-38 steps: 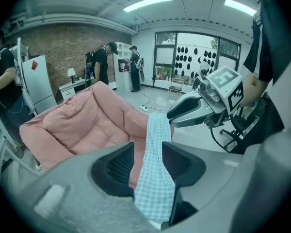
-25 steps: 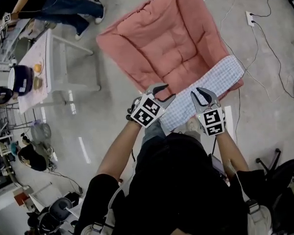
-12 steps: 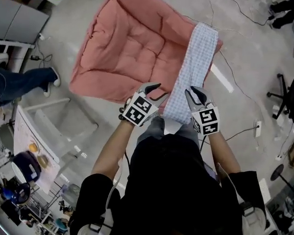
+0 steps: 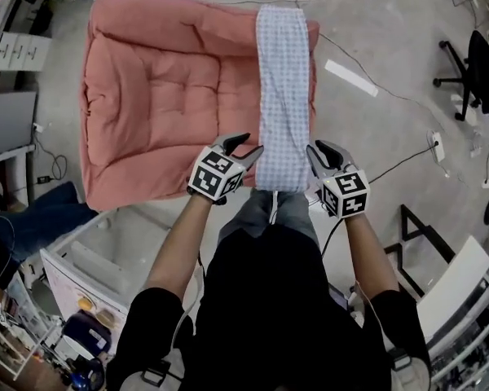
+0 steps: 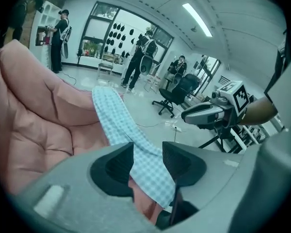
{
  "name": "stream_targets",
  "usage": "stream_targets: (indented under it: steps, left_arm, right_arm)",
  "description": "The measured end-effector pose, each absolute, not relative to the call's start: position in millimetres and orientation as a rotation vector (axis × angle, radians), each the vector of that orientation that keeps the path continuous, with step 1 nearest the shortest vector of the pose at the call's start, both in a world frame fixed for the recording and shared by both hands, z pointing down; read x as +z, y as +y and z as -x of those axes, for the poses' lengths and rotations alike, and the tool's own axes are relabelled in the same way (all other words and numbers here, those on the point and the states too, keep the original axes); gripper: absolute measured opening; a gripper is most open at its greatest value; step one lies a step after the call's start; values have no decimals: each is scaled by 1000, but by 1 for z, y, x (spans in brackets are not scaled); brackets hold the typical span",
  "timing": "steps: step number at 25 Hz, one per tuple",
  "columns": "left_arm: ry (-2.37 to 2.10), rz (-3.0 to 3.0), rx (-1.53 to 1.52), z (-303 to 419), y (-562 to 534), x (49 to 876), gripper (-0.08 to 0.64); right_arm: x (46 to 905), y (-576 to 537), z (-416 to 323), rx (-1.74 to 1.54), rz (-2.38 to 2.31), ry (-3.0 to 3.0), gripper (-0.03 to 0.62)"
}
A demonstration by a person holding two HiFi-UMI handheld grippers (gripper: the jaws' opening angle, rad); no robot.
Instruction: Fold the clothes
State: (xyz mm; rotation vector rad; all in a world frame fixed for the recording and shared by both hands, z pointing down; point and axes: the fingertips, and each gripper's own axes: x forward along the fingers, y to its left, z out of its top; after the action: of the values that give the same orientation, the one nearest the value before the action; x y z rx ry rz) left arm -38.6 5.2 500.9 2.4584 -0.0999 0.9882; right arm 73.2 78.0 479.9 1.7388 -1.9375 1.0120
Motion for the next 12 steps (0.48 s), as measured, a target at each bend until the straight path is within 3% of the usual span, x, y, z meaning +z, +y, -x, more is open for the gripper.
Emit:
stream_targets:
  steps: [12]
  left_arm:
    - [-143, -2292, 1101, 16, -19, 645, 233]
  right_arm:
    - [630, 68, -129, 1358, -1705, -1831, 134]
